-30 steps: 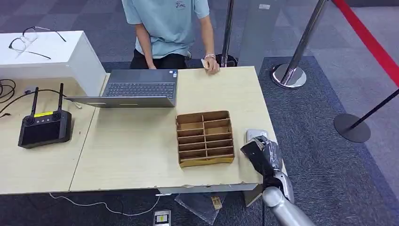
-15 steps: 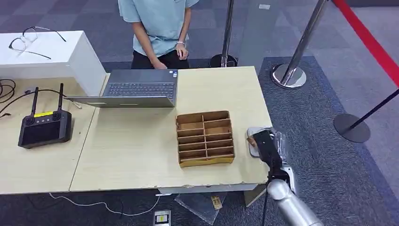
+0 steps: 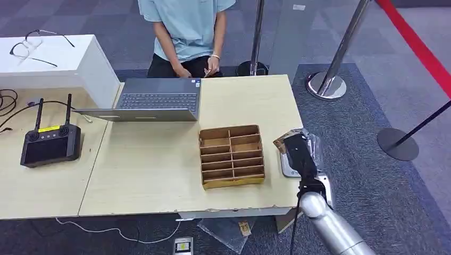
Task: Pass the card to the sensor for recognition and then transmit it.
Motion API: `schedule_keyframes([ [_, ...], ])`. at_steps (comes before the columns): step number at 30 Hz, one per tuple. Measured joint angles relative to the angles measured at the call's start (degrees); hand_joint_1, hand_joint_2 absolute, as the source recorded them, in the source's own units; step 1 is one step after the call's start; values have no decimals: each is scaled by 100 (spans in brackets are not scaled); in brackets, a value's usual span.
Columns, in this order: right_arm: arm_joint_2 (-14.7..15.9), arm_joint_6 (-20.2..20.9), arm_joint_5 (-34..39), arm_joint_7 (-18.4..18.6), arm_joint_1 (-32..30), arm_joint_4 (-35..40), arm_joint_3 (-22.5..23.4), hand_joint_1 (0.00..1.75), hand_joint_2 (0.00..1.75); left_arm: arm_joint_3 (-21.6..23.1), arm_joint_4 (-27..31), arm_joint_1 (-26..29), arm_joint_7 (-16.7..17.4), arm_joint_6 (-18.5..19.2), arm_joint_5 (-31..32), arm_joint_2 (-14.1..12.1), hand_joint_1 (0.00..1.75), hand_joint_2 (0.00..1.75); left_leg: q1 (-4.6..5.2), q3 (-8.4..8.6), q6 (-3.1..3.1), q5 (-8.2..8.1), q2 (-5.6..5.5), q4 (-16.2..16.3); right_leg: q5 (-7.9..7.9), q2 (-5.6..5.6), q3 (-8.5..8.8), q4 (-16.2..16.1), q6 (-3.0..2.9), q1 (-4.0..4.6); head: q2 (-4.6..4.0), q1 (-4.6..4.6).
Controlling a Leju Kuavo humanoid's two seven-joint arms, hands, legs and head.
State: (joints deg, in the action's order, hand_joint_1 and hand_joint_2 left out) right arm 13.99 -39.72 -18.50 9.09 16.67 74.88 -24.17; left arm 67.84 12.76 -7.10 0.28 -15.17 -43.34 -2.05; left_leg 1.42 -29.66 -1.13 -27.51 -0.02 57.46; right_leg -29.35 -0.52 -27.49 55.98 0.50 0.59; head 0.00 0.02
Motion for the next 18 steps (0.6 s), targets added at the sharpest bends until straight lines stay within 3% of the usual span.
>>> schedule_keyframes([
  [7,44,-15,134,-72,196,-392,-125,175,175,7,0,-1,15,15,77,-4,0,175,0,1,0,0,-1,0,0,0,0,0,0,-1,0,0],
  [13,120,-17,-665,179,259,-774,-160,175,175,17,0,0,15,15,96,-9,0,175,0,1,0,0,-1,1,0,0,0,0,0,-1,0,-2],
  [18,188,-20,-854,267,258,-949,-103,175,175,26,0,-1,15,15,107,-9,0,175,0,1,0,0,0,1,0,0,-1,0,0,-1,0,0],
])
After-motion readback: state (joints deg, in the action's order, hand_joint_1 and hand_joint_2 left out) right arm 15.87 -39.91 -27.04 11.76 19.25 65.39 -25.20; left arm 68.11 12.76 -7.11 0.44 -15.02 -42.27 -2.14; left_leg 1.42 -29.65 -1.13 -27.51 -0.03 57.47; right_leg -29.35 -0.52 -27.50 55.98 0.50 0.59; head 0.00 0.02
